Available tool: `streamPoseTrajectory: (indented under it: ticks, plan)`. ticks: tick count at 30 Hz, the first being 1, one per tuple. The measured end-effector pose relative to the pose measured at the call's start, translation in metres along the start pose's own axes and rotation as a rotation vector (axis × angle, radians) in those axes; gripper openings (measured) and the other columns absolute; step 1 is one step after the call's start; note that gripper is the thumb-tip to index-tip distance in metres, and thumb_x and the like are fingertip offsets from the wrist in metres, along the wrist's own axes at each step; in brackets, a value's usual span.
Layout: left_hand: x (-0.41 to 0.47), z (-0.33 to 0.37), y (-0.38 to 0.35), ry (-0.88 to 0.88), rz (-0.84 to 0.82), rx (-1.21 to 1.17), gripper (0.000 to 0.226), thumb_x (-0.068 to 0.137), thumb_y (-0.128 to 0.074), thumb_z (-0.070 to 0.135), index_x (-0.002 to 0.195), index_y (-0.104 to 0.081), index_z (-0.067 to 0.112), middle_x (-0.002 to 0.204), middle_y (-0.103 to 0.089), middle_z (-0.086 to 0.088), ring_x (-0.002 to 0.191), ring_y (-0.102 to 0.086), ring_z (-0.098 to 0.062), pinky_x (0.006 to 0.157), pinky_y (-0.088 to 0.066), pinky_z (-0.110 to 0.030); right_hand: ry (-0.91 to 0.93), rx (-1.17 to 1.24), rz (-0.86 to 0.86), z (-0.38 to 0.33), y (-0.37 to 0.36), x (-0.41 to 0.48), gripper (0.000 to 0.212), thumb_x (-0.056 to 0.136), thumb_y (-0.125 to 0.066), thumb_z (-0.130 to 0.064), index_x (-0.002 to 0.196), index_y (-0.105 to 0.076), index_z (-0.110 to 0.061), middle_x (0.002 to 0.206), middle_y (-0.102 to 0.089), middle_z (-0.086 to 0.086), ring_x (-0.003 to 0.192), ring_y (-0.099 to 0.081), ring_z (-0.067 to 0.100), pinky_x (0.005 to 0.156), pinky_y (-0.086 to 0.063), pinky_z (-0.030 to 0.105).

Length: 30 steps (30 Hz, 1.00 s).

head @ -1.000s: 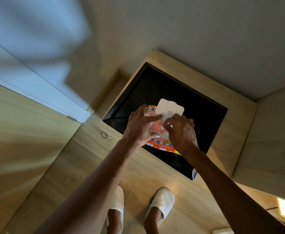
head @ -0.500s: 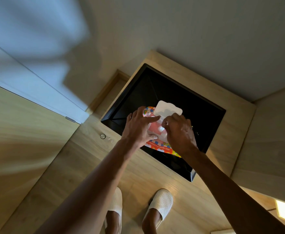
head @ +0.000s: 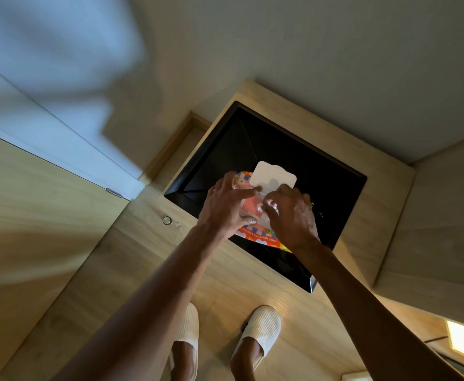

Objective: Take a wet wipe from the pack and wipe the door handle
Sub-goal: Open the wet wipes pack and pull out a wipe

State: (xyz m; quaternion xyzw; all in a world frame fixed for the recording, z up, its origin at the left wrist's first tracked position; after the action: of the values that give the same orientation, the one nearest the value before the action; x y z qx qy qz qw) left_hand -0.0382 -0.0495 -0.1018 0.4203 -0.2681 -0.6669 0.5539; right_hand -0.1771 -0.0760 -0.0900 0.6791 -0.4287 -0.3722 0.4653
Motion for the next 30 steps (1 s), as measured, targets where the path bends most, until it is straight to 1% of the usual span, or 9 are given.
streamPoseTrajectory:
  ticks: [5,8,11,16,22,24,26,28,30]
  plan:
    - [-0.001,0.000,0.002,0.029,0.013,-0.035,0.071,0.066,-0.078,0.046,0.131,-0.052,0.033,0.145,-0.037,-0.009,0.132,-0.040,-0.026,0.109,-0.037,-0.047,0.051,0.046,0.012,-0.014,0.006,0.007,0.015,0.084,-0.069,-0.018,0.098,-0.068,-0.012,0.104,-0.065,0.009,0.101,-0.060,0.026,0.089,-0.045,0.039]
    - [-0.001,-0.001,0.003,0.041,0.009,-0.033,0.074,0.065,-0.079,0.045,0.133,-0.050,0.035,0.146,-0.035,-0.009,0.132,-0.039,-0.026,0.109,-0.037,-0.048,-0.024,0.114,-0.003,-0.003,0.008,0.008,0.014,0.089,-0.063,-0.018,0.101,-0.066,-0.012,0.110,-0.064,0.009,0.107,-0.057,0.025,0.091,-0.044,0.037]
    - [0.000,-0.001,0.003,0.041,-0.004,-0.020,0.075,0.066,-0.079,0.045,0.134,-0.048,0.037,0.146,-0.033,-0.008,0.133,-0.037,-0.027,0.111,-0.034,-0.049,-0.097,0.144,-0.001,0.011,0.011,0.001,0.013,0.089,-0.062,-0.018,0.099,-0.065,-0.011,0.109,-0.064,0.010,0.105,-0.058,0.026,0.091,-0.045,0.037]
    - [-0.001,0.005,-0.002,0.039,0.005,-0.002,0.073,0.066,-0.078,0.047,0.132,-0.049,0.038,0.146,-0.036,-0.007,0.134,-0.036,-0.026,0.112,-0.027,-0.047,-0.138,0.196,-0.191,0.006,0.009,-0.012,0.015,0.092,-0.057,-0.016,0.102,-0.064,-0.009,0.111,-0.065,0.010,0.104,-0.061,0.025,0.088,-0.053,0.041]
    - [-0.001,0.007,-0.001,0.045,-0.001,0.049,0.074,0.066,-0.077,0.048,0.132,-0.047,0.039,0.142,-0.038,-0.008,0.129,-0.040,-0.026,0.109,-0.031,-0.047,-0.198,0.341,-0.312,0.013,0.011,-0.023,0.013,0.097,-0.050,-0.017,0.100,-0.059,-0.009,0.110,-0.064,0.007,0.106,-0.061,0.021,0.083,-0.049,0.030]
    - [-0.001,0.008,-0.001,0.042,0.006,0.056,0.073,0.066,-0.078,0.048,0.132,-0.048,0.037,0.140,-0.040,-0.008,0.127,-0.041,-0.026,0.108,-0.032,-0.047,-0.208,0.403,-0.262,0.018,0.020,-0.024,0.010,0.097,-0.050,-0.016,0.090,-0.056,-0.015,0.100,-0.062,0.002,0.103,-0.061,0.021,0.084,-0.051,0.033]
    - [-0.001,0.008,-0.001,0.043,0.020,0.050,0.073,0.065,-0.079,0.045,0.131,-0.049,0.036,0.138,-0.042,-0.007,0.125,-0.042,-0.025,0.107,-0.034,-0.047,-0.205,0.446,-0.154,0.021,0.031,-0.024,0.013,0.096,-0.051,-0.015,0.084,-0.053,-0.019,0.094,-0.060,-0.003,0.096,-0.061,0.016,0.082,-0.054,0.032]
    - [-0.002,0.009,0.000,0.046,0.022,0.037,0.072,0.065,-0.080,0.043,0.130,-0.050,0.034,0.138,-0.042,-0.007,0.126,-0.043,-0.026,0.107,-0.035,-0.047,-0.213,0.487,-0.082,0.023,0.034,-0.026,0.011,0.095,-0.054,-0.015,0.085,-0.054,-0.019,0.095,-0.061,-0.004,0.095,-0.062,0.013,0.080,-0.054,0.027]
    - [-0.003,0.010,0.000,0.055,0.015,0.021,0.072,0.066,-0.080,0.042,0.131,-0.051,0.034,0.139,-0.040,-0.007,0.126,-0.042,-0.026,0.107,-0.034,-0.046,-0.246,0.512,-0.086,0.028,0.027,-0.027,0.002,0.093,-0.059,-0.018,0.091,-0.058,-0.017,0.103,-0.065,-0.001,0.098,-0.063,0.015,0.081,-0.054,0.027]
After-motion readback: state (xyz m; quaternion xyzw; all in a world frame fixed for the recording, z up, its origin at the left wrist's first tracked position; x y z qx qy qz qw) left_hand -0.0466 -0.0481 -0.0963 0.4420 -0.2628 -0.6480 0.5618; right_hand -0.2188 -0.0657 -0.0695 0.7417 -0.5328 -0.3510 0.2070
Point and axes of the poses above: each hand's wrist, its own x-axis towards the middle knuckle, its own y-axis out of the back of the hand, z = x × y, the point moved 5 cm from there along x, towards the middle knuckle
